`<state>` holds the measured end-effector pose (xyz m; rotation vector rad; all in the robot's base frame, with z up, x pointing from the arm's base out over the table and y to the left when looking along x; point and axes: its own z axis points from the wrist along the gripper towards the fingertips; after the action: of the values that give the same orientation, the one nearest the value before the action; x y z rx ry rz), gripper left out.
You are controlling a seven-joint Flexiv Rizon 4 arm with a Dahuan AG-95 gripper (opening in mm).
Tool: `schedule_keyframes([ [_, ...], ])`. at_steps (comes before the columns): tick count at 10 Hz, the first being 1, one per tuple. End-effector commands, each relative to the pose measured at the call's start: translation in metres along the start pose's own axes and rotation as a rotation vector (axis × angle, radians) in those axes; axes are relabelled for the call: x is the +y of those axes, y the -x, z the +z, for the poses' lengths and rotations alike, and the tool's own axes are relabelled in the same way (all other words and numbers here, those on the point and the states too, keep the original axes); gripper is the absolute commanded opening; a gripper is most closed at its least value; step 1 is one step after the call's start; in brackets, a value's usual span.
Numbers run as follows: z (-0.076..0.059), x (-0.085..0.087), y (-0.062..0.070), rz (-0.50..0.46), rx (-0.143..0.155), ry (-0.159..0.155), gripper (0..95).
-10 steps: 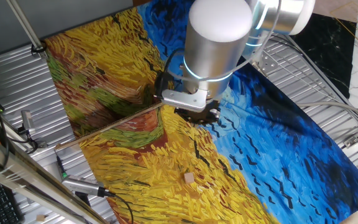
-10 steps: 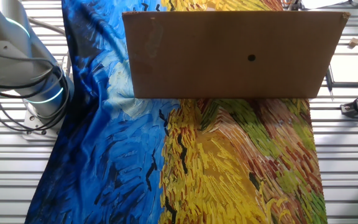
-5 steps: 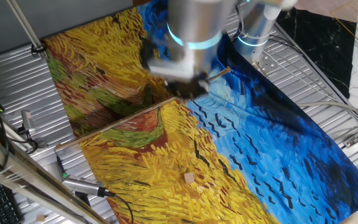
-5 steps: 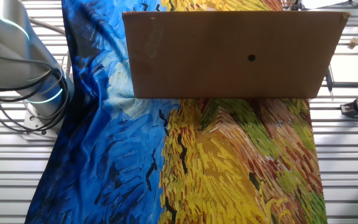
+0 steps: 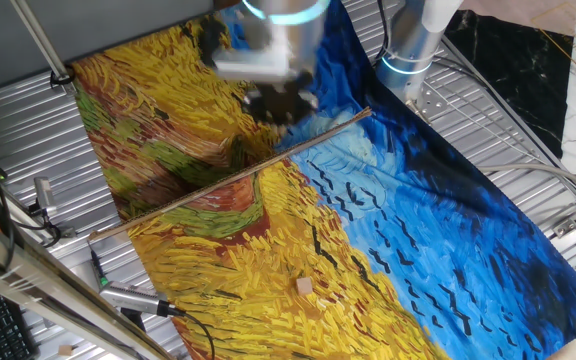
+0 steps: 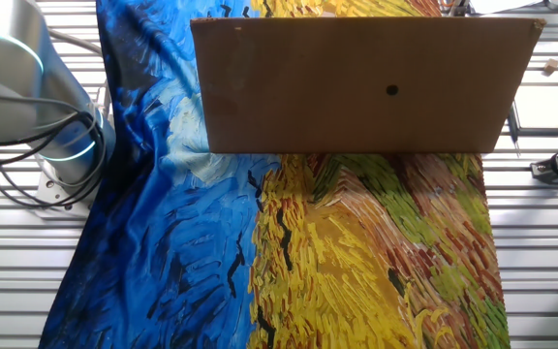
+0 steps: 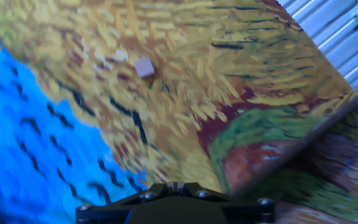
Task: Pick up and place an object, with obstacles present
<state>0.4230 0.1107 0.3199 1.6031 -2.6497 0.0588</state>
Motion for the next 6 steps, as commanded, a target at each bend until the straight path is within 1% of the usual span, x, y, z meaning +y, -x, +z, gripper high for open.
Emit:
schedule_keyframes([
  [1,0.0036,-0.0026,-0.0071,-0.010,-0.006,0.002,0.0],
  [3,0.0050,-0.0017,-0.0053,-0.018,-0.008,0.006,0.0],
  [5,0.0050,-0.0017,-0.0053,-0.006,-0.029,0.015,0.0],
  [6,0.0050,-0.0017,-0.0053,0.020,-0.034,0.015,0.0],
])
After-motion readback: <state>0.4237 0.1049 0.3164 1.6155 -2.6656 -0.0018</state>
